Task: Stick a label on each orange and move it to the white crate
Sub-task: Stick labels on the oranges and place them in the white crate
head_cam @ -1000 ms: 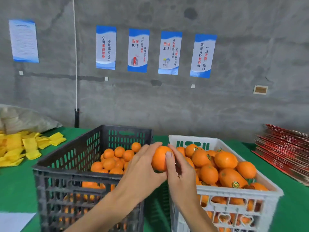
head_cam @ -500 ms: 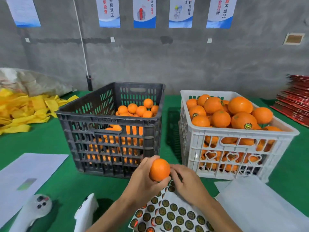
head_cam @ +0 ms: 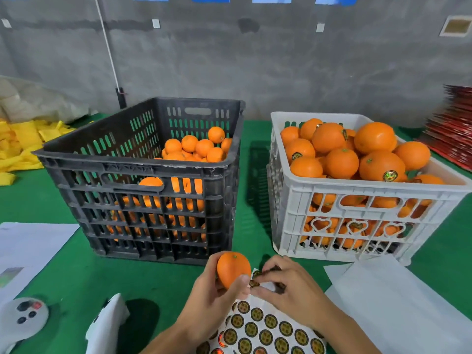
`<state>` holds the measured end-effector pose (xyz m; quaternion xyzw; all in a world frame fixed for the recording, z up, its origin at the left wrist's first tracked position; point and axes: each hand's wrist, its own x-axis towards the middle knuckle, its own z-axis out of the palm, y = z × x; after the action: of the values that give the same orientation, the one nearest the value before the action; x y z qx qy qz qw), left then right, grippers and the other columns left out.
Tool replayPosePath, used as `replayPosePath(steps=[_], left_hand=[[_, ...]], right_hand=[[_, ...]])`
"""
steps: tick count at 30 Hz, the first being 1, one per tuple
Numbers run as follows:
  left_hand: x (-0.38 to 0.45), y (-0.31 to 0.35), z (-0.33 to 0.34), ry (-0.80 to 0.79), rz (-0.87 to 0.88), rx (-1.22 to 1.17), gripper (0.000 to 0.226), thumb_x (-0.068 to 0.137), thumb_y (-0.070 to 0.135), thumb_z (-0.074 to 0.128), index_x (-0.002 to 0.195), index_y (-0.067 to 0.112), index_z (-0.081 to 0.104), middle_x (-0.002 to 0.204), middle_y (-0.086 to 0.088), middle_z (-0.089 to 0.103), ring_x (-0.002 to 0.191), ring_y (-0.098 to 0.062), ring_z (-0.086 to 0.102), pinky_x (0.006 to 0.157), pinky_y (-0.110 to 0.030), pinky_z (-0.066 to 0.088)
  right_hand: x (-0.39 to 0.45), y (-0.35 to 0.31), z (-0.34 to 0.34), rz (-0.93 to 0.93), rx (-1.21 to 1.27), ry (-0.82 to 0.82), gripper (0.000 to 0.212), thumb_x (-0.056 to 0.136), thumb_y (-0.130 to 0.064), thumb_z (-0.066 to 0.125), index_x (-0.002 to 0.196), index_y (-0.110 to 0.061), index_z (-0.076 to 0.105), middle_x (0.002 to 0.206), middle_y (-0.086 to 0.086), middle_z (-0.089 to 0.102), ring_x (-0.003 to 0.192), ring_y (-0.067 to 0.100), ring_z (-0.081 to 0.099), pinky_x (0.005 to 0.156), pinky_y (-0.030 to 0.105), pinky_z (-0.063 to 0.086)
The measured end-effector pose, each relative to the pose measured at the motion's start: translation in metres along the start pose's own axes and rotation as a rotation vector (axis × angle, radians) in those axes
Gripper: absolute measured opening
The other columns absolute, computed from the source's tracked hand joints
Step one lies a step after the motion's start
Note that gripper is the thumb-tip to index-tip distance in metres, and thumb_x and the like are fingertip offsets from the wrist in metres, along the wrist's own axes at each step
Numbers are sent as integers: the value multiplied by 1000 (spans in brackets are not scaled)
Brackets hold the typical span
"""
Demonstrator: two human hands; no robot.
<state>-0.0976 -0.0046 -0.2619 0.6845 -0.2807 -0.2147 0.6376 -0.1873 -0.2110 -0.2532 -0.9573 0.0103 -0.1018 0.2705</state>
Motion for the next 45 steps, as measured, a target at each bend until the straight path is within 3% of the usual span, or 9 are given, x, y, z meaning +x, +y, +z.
replayPosePath(steps=[6, 12, 16, 23, 27, 29, 33, 38, 45], left_hand=[[1, -4, 1, 13, 22, 74, 51, 83, 75, 70, 124, 52, 50, 104, 6, 75, 89, -18, 77, 76, -22, 58], [2, -4, 0, -14, 4, 136, 50, 84, 78, 65, 124, 53, 48, 103, 8, 74, 88, -14, 76, 74, -20, 57], [2, 0, 0, -80, -13, 126, 48, 88, 76, 62, 127, 54, 45, 112, 9, 73, 98, -14, 74, 84, -31, 60], [-5, 15, -3, -99, -44, -37, 52, 90, 72, 64, 132, 50, 44, 120, 6, 70, 110, -20, 71, 99, -42, 56], [-3, 33, 11, -80, 36, -184, 64, 81, 57, 83, 133, 35, 53, 125, -2, 69, 116, -33, 68, 104, -47, 55], [5, 51, 25, -30, 164, -180, 56, 84, 36, 87, 130, 28, 57, 135, -1, 65, 127, -27, 64, 107, -39, 52], [42, 135, 34, 16, 266, -30, 66, 66, 81, 72, 124, 64, 45, 108, 34, 61, 101, 0, 70, 81, -19, 58], [102, 247, 56, 23, 431, 160, 60, 95, 50, 67, 145, 32, 37, 136, 10, 56, 99, -7, 73, 95, -34, 58], [161, 290, 20, 140, 403, 519, 49, 100, 53, 59, 140, 29, 47, 126, 0, 61, 93, -8, 68, 91, -35, 57]], right_hand=[[5, -4, 0, -37, -3, -25, 35, 97, -53, 59, 107, -28, 80, 98, -18, 54, 95, 2, 51, 83, 24, 44], [5, -17, 8, 148, 198, 281, 21, 97, -33, 67, 81, -22, 76, 88, -14, 58, 82, 10, 60, 72, 29, 49], [8, -37, 15, 74, 225, 490, 15, 98, -33, 64, 96, -26, 78, 98, -20, 58, 94, 8, 63, 76, 17, 49], [-6, -48, 8, 1, 324, 231, 34, 103, -39, 43, 134, -44, 57, 136, -29, 52, 131, 0, 49, 106, 21, 42], [-11, -76, -5, -36, -53, 245, 64, 90, -62, 50, 148, -62, 22, 149, -43, 27, 128, -29, 29, 109, 13, 30], [-7, -94, -33, -95, -206, 337, 62, 89, -66, 55, 146, -46, 39, 138, -30, 50, 116, -16, 51, 98, 9, 40], [14, -103, -107, -198, -256, 628, 72, 82, -46, 76, 146, -24, 51, 138, -8, 62, 120, 9, 62, 94, 27, 55], [57, -97, -211, -23, -434, 806, 79, 90, -40, 73, 154, -9, 39, 134, 9, 64, 115, 27, 63, 89, 38, 54], [104, -40, -293, 382, -709, 575, 62, 88, -60, 60, 135, -23, 45, 126, 2, 62, 118, 27, 56, 93, 40, 47]])
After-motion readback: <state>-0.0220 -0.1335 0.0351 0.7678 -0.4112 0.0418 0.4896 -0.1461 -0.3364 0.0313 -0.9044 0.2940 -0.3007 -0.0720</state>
